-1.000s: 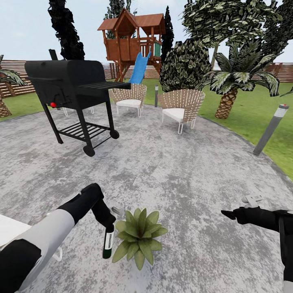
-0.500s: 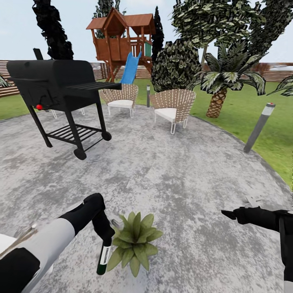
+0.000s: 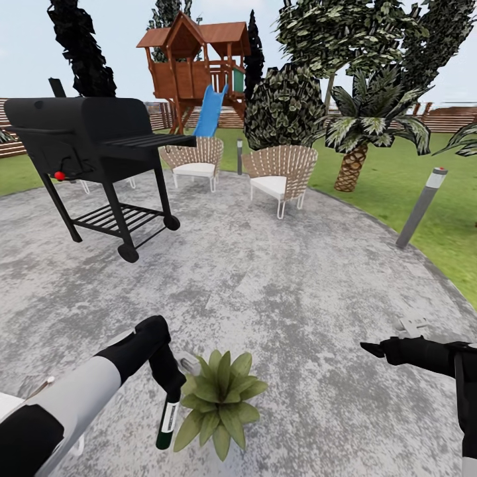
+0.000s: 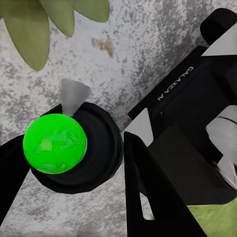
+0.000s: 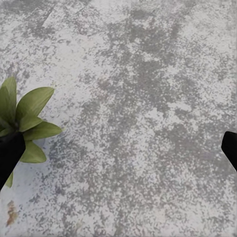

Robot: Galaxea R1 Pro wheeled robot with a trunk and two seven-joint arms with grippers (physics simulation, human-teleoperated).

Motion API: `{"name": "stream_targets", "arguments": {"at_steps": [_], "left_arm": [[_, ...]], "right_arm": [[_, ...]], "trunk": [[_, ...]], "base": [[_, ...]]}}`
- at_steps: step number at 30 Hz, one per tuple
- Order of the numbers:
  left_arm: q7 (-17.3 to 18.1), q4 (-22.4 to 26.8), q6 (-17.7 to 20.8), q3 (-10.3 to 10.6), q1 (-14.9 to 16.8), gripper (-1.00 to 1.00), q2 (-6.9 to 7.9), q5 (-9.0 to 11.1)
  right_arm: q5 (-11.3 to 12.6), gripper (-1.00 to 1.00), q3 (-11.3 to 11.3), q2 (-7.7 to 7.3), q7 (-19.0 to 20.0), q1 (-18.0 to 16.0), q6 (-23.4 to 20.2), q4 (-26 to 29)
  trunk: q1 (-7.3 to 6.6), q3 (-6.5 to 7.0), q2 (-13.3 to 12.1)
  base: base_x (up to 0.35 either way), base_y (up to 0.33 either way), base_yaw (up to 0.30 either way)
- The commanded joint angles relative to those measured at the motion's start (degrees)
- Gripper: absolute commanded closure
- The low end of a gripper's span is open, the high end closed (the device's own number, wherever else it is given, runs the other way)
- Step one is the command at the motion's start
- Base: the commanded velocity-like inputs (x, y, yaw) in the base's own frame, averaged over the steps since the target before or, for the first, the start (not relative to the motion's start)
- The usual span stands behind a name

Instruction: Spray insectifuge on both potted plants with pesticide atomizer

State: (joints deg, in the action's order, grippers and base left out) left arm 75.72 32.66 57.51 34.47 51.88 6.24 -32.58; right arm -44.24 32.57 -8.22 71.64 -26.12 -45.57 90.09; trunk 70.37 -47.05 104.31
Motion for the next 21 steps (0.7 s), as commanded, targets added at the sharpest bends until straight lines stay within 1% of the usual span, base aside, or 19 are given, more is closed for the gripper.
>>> {"name": "stream_targets", "arguments": {"at_steps": [1, 11, 15, 21], "left_arm": [[0.57, 0.13, 0.50, 0.14, 0.04, 1.00, 0.08, -0.46], [0.57, -0.06, 0.50, 0.16, -0.01, 1.00, 0.31, -0.46], [0.35, -2.37, 0.43, -0.37, 0.21, 1.00, 0.39, -0.59], [0.30, -3.76, 0.47, -0.67, 1.31, 1.00, 0.48, -0.63]], "right_arm": [[-0.52, -1.00, 0.04, 0.01, 0.58, -0.07, -0.39, 0.07], [-0.58, -1.00, 0.02, -0.02, 0.65, -0.05, -0.37, 0.09], [-0.58, -1.00, -0.03, 0.03, 0.70, -0.03, -0.34, 0.09], [-0.59, -1.00, -0.05, 0.04, 0.83, -0.01, -0.39, 0.06]], "trunk": [[0.00, -0.06, 0.03], [0.00, -0.06, 0.03], [0.00, -0.06, 0.03], [0.00, -0.06, 0.03]], "base": [[0.005, 0.003, -0.001], [0.002, 0.001, 0.000], [0.000, 0.000, 0.000], [0.000, 0.019, 0.000]]}}
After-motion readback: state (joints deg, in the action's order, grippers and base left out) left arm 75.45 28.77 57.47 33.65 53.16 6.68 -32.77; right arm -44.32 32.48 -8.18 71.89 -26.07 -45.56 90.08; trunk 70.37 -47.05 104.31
